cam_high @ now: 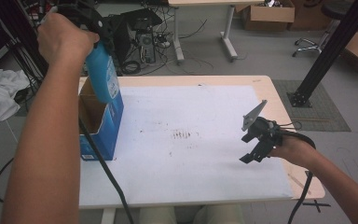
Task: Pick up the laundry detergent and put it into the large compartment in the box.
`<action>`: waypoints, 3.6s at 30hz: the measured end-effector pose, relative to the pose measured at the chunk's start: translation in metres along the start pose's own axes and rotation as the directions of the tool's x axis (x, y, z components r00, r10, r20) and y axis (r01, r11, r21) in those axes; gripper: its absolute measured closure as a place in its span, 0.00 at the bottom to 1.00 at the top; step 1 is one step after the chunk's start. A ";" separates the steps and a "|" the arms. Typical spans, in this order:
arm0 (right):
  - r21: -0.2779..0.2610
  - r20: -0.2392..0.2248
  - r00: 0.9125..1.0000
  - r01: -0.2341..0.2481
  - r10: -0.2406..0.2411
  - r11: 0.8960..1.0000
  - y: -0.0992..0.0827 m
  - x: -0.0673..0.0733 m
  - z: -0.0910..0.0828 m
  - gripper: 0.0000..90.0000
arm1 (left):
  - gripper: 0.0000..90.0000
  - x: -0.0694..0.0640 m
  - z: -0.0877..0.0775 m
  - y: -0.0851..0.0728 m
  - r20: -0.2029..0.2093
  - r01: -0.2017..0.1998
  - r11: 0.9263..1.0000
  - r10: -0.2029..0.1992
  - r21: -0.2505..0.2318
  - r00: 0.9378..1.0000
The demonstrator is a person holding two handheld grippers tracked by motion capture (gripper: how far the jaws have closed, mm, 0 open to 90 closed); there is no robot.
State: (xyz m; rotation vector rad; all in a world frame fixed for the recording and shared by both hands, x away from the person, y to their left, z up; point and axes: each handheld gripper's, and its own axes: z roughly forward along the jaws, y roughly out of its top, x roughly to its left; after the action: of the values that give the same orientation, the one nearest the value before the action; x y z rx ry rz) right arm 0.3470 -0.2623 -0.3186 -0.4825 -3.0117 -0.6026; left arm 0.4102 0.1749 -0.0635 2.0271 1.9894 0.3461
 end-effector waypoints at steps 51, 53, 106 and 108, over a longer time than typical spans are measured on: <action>0.003 -0.002 1.000 -0.011 0.011 1.000 0.003 0.002 0.007 0.22 | 0.42 0.068 0.154 -0.065 -0.067 -0.013 1.000 0.014 0.020 0.998; 0.004 -0.001 1.000 -0.016 0.016 1.000 0.001 0.001 0.007 0.22 | 0.42 0.067 0.160 -0.066 -0.067 -0.020 1.000 0.021 0.015 0.998; 0.011 -0.008 0.999 -0.031 0.031 0.999 -0.003 0.001 0.011 0.22 | 0.38 0.085 0.200 -0.081 0.009 0.016 0.998 -0.016 0.054 1.000; 0.012 -0.006 1.000 -0.031 0.031 0.999 -0.003 0.001 0.011 0.22 | 0.36 0.085 0.199 -0.081 0.014 0.015 0.998 -0.015 0.056 1.000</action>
State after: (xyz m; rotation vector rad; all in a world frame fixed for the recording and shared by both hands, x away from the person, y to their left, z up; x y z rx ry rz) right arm 0.3453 -0.2602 -0.3300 -0.5239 -2.9944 -0.5822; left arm 0.4086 0.2549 -0.2803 2.0412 2.0264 0.2746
